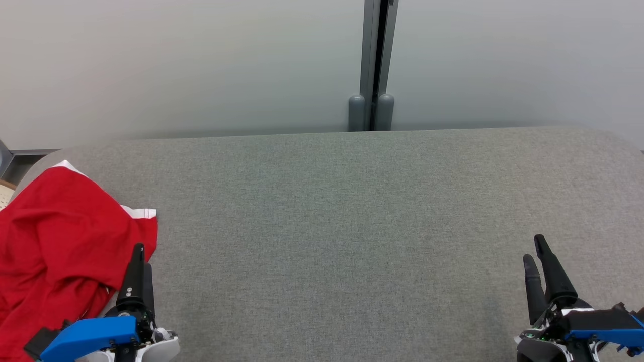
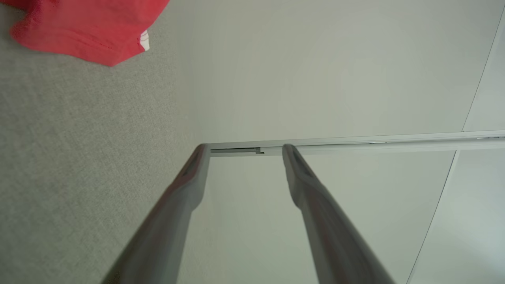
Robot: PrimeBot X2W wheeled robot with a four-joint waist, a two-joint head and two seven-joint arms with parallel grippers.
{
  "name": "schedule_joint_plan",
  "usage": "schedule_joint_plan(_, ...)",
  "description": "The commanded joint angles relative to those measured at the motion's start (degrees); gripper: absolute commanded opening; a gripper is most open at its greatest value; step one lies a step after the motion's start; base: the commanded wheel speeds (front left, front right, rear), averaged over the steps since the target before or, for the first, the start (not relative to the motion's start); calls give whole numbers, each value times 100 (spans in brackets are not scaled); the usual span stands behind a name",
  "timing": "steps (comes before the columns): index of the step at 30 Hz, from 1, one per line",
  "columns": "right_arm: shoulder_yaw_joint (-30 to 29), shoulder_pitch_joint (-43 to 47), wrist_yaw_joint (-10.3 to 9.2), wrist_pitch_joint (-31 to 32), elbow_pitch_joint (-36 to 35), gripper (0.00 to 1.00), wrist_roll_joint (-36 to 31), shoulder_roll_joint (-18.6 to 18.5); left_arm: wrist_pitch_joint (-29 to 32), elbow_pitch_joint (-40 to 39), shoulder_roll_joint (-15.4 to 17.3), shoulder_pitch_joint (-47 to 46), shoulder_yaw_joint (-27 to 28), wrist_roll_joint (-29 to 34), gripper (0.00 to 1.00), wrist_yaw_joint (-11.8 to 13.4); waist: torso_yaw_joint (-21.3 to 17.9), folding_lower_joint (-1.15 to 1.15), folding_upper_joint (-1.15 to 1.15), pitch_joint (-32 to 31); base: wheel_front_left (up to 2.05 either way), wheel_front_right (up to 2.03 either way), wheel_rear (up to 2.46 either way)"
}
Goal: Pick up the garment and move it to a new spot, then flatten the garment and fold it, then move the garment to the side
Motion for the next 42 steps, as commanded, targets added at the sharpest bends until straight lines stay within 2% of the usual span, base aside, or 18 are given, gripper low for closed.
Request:
schedule_joint_plan(1, 47, -45, 8, -74, -157, 100, -232, -25, -70, -133, 39, -164, -9, 192, 100, -4, 4, 0, 0, 0, 0, 0, 0)
schedule_joint_plan(12, 224, 1, 10, -317, -318, 100, -1451, -31, -311, -309, 44, -201, -66, 1343, 100, 156, 13, 0, 0, 8, 0, 0, 0)
schedule_joint_plan(24, 501, 11, 12, -578, -238, 100, -2857, -38, -571, -445, 50, -157, -326, 3015, 100, 585, 37, 0, 0, 22, 0, 0, 0)
schedule_joint_plan(34, 617, 46, 14, -770, -242, 100, -3928, -43, -763, -408, 78, -116, -577, 4404, 100, 668, 59, 0, 0, 8, 0, 0, 0)
schedule_joint_plan(42, 690, 89, 15, -911, -299, 100, -4633, -47, -904, -350, 192, -82, -787, 5225, 100, 758, 83, 0, 0, -3, 0, 0, 0)
